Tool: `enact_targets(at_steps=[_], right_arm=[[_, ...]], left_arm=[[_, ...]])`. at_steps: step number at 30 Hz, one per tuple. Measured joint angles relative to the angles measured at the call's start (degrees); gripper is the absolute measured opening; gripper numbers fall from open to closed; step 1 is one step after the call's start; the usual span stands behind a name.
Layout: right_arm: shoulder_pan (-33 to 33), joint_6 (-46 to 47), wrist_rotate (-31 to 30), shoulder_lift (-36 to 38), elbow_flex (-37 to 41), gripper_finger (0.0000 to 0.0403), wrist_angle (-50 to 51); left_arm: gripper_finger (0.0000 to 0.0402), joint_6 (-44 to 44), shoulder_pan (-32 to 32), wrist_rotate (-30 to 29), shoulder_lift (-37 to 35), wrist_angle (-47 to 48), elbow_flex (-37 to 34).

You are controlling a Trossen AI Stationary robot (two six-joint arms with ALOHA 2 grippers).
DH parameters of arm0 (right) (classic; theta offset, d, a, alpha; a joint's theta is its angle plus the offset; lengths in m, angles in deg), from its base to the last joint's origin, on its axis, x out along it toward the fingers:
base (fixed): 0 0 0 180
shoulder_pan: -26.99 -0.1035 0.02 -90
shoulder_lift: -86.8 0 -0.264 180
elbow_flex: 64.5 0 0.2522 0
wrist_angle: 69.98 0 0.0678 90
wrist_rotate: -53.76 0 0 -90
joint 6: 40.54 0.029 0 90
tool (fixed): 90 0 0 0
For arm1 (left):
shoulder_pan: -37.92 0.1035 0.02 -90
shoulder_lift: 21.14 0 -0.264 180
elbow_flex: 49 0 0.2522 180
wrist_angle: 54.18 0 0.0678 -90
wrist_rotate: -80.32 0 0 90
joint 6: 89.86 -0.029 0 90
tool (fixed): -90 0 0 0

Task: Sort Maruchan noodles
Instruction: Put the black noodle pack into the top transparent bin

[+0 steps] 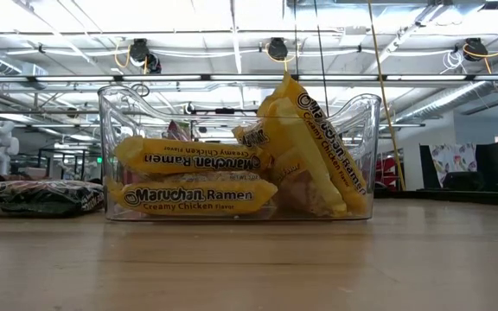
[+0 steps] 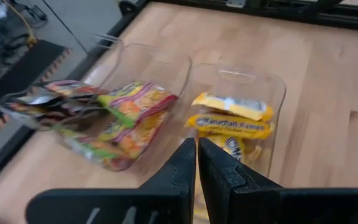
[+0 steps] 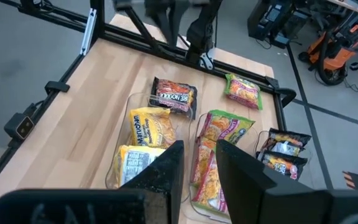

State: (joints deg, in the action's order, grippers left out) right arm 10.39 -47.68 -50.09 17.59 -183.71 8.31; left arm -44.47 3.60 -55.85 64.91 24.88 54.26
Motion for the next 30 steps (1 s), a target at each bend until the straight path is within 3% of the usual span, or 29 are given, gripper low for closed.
enact_targets(at_steps=[5, 15, 22, 30], right_arm=[[0.00, -1.42, 0.04, 0.39, 0.00, 0.0091, 0.02], [0.00, -2.32, 0.35, 1.02, 0.00, 0.0091, 1.87], [0.00, -1.50, 0.57, 5.03, 2.25, 0.0091, 5.84], [0.00, 0.40, 0.61, 15.46, 17.20, 0.0091, 0.57]], left_arm=[[0.0026, 4.74, -4.95, -2.92, -5.33, 5.83, -3.23], [0.0026, 16.87, -12.10, -3.98, -19.92, 3.43, -19.27], [0.0026, 10.22, -16.45, -7.04, -26.78, -5.67, -26.87], [0.0026, 6.24, -21.06, -10.01, -32.92, -13.10, -33.17]])
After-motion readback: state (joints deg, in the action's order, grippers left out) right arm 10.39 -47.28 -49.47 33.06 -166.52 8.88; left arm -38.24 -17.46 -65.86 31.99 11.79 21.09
